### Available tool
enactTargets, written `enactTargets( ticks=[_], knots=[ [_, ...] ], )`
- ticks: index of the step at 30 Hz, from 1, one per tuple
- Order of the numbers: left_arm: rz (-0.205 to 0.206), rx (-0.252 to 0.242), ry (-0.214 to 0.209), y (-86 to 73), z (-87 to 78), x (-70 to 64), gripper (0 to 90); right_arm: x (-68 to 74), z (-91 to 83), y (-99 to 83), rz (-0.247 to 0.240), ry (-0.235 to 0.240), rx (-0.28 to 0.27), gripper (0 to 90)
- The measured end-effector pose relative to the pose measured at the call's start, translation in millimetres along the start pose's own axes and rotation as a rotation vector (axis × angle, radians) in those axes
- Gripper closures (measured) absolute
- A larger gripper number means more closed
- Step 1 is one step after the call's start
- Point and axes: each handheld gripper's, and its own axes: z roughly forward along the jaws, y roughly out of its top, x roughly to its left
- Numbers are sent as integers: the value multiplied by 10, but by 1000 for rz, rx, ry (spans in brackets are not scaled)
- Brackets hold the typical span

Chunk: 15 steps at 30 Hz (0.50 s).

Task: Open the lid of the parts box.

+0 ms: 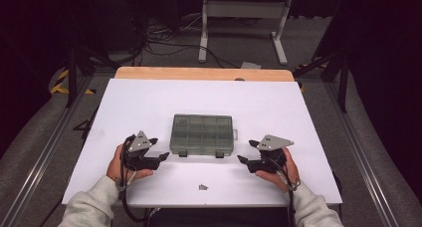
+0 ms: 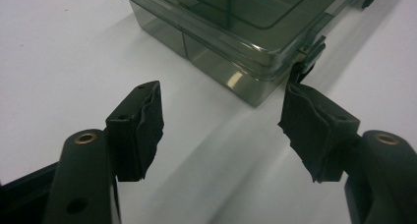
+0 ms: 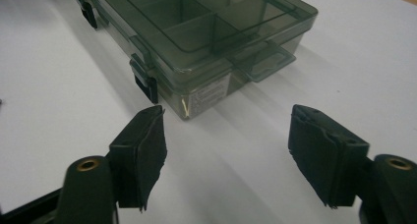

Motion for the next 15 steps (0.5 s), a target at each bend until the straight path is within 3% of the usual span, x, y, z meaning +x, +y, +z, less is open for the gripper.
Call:
enactTargets(
  ticks=[5, 10, 15],
  knots=[
    [1, -1, -35, 25, 46, 4, 391, 10, 129, 40, -3, 44, 24, 408],
    [8, 12, -58, 54, 109, -26, 428, 28, 176, 84, -4, 75, 9, 450],
    [17, 26, -77, 79, 157, -57, 474, 18, 210, 95, -2, 77, 19, 492]
  ],
)
